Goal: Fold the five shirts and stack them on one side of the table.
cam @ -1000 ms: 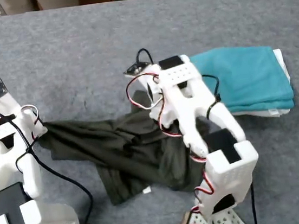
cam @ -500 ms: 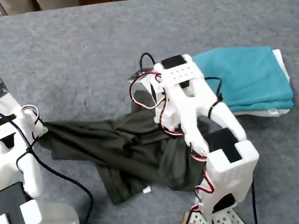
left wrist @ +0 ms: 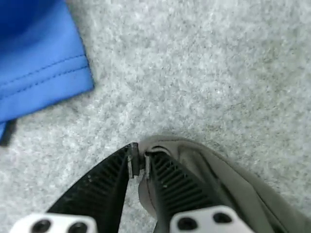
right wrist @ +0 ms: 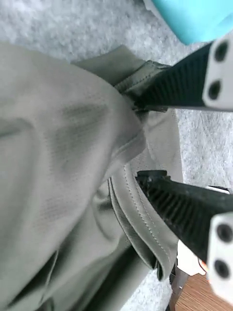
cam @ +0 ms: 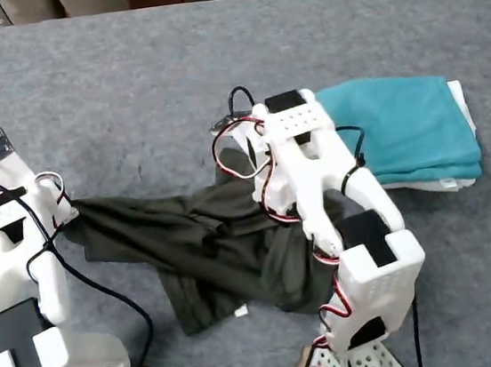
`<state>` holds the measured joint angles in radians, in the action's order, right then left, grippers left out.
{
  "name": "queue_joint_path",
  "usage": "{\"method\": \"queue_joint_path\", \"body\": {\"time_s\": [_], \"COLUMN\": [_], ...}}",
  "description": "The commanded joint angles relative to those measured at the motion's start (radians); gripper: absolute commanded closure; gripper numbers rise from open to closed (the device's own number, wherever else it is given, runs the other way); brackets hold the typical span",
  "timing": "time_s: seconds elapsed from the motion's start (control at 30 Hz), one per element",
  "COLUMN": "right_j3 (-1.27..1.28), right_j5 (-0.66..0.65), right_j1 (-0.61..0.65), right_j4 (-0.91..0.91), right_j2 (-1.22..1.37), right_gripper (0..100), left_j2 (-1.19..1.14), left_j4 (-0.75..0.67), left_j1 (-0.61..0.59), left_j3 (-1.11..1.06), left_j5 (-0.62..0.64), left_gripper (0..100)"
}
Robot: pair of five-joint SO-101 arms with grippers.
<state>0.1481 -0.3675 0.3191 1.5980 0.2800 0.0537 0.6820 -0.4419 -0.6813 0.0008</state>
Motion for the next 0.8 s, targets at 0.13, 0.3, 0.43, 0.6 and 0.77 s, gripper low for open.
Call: {"method": "queue_joint_path", "body": {"time_s": [0.13, 0.3, 0.43, 0.6, 0.77], "right_j3": [-0.041, -0.036, -0.038, -0.035, -0.033], "right_j5": [-0.003, -0.003, -0.003, -0.003, -0.003], "right_j1": [0.104, 0.097, 0.107, 0.110, 0.116], "right_j4": [-0.023, -0.014, 0.015, 0.049, 0.069], "right_j2": [-0.004, -0.008, -0.019, -0.120, -0.179], "right_gripper": [78.6, 78.6, 78.6, 78.6, 78.6], "left_j2": [0.004, 0.004, 0.004, 0.004, 0.004], "left_j4": [-0.009, -0.009, -0.009, -0.009, -0.009], "left_j1": [0.009, 0.009, 0.009, 0.009, 0.009], "left_j3": [0.048, 0.048, 0.048, 0.048, 0.048], "left_j5": [0.008, 0.008, 0.008, 0.008, 0.008], "left_gripper": [98, 98, 98, 98, 98]}}
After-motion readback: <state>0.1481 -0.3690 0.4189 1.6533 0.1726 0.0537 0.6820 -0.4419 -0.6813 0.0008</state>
